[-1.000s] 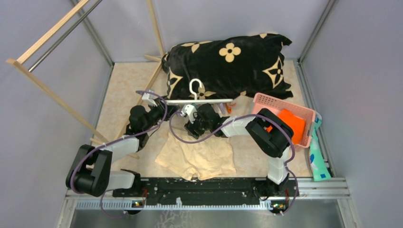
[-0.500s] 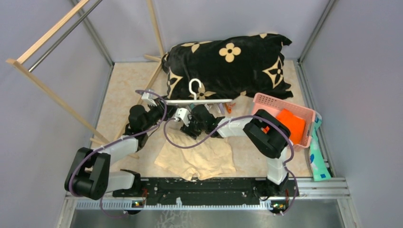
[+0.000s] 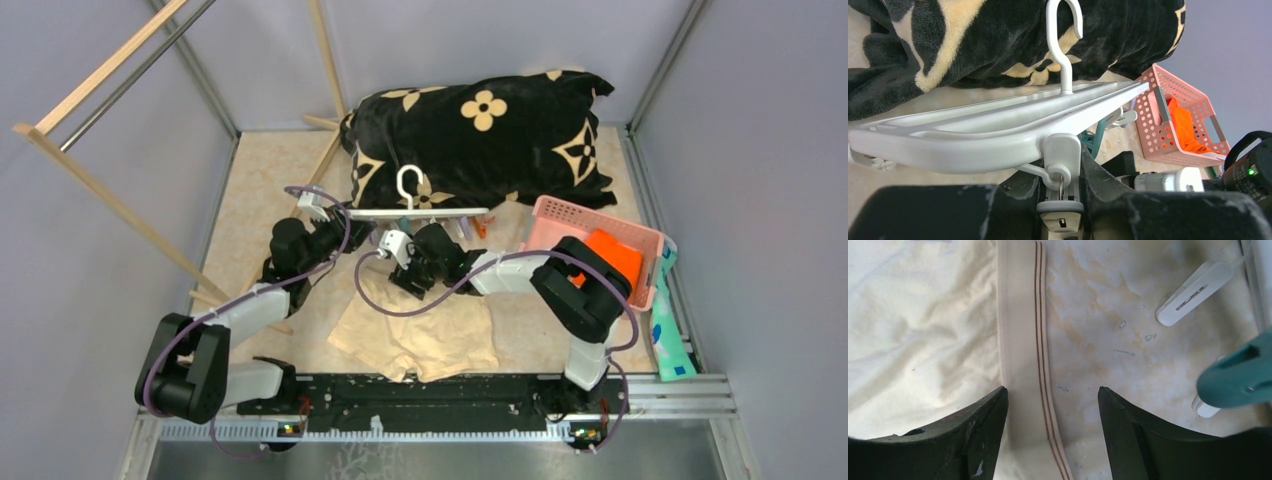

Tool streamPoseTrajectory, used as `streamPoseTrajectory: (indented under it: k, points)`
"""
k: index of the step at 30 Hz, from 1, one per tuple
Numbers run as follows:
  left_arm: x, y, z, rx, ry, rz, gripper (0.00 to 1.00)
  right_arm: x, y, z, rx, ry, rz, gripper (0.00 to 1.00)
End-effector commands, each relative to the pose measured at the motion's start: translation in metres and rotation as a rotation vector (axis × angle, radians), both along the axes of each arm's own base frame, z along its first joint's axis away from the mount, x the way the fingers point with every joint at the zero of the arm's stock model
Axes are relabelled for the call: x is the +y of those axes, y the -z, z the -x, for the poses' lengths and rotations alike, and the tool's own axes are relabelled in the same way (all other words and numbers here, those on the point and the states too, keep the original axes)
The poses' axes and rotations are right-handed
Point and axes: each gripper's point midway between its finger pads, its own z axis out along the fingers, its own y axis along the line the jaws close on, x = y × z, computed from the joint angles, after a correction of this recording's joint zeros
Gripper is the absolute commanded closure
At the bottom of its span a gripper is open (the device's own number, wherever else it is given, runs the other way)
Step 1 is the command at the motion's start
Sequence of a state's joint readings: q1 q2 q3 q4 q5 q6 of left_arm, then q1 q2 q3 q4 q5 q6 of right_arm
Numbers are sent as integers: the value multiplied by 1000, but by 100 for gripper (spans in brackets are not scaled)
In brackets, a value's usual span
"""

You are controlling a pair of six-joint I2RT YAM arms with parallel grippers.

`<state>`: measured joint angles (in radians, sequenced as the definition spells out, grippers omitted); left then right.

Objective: Clip the underwear to the hanger
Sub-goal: Clamp the underwear onto the hanger.

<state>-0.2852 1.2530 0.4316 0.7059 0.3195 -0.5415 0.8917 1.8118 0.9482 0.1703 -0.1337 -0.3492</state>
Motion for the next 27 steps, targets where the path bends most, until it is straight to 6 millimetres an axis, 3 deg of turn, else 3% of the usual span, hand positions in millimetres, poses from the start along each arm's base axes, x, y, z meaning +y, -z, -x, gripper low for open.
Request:
streamPoseTrajectory:
  k: [1,5,11,15,19,23,27]
  points:
    - [3,-13,-5,-33,-8,-13,100,10,-53,-1,50,0,-200,32]
    - [4,-14,-5,-34,-7,-17,100,6,-70,-14,163,91,-302,20]
    - [5,-14,-4,-30,-14,-22,100,-6,-51,-20,229,194,-242,11]
    - [6,-14,-3,-28,-18,-27,100,-25,-77,-35,137,370,-357,4]
    - [6,-13,-4,-27,-18,-25,100,-26,-73,-29,215,307,-328,4]
    - [5,-14,-3,-28,-13,-27,100,-22,-46,-15,399,224,-281,24]
    - [6,-16,-3,-31,-17,-33,100,-21,-29,-8,461,220,-249,27]
